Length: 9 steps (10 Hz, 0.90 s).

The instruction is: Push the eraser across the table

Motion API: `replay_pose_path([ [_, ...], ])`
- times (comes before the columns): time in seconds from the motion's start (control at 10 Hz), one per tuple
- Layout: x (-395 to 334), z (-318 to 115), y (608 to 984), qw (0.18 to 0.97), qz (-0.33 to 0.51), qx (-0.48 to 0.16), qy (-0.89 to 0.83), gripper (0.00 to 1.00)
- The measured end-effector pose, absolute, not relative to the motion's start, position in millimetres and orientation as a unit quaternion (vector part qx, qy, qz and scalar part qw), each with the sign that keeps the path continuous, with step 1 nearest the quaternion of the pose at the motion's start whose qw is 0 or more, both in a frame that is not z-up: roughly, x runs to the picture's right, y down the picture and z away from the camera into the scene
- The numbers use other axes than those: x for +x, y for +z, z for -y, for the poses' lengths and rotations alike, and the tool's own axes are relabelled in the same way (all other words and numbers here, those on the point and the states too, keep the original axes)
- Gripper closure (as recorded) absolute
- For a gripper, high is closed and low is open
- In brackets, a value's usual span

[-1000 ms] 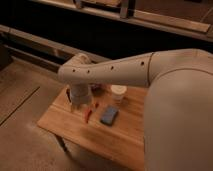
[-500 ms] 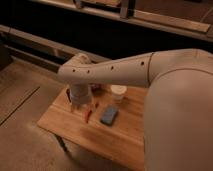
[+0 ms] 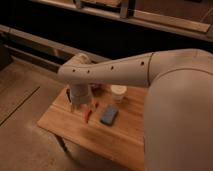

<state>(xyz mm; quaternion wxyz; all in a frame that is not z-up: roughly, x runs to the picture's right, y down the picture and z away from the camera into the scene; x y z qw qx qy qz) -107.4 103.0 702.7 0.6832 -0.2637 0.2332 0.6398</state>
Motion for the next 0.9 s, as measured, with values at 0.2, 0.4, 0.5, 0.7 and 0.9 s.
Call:
replay_pose_path([
  [0.2,-107,-103,703,0.683,-0.233,-0.264,0.64,0.35],
  [0.4,-107,-101,703,0.676,-0.231,-0.262,0.649,0.35],
  [0.5,-108,-99,704,0.668,-0.23,-0.259,0.659,0.35],
  [0.7,-96,-88,715,0.623,-0.237,-0.236,0.707,0.35],
  [0.9,-81,-71,727,0.572,-0.239,-0.222,0.753,0.35],
])
